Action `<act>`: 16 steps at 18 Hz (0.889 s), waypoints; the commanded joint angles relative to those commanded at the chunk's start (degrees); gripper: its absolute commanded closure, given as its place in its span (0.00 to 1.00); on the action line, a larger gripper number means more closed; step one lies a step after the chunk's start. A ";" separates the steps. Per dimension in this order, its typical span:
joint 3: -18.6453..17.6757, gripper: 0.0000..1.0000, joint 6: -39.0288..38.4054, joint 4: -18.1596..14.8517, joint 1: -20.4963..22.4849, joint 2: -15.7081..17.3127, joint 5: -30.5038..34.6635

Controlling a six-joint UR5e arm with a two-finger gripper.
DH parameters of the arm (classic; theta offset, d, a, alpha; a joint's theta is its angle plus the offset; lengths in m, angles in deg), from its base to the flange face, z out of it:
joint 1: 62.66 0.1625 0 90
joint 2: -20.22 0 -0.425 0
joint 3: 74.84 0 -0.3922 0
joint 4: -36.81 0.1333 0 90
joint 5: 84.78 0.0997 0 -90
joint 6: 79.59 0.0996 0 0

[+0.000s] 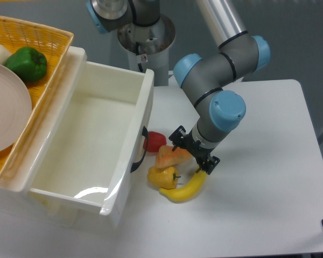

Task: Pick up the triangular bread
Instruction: 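Adjust the gripper around the bread slice and descend further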

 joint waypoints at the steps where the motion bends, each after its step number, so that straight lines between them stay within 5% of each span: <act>1: -0.52 0.00 0.45 -0.09 0.00 0.09 0.00; 16: -3.43 0.00 0.01 -0.26 -1.05 0.35 1.23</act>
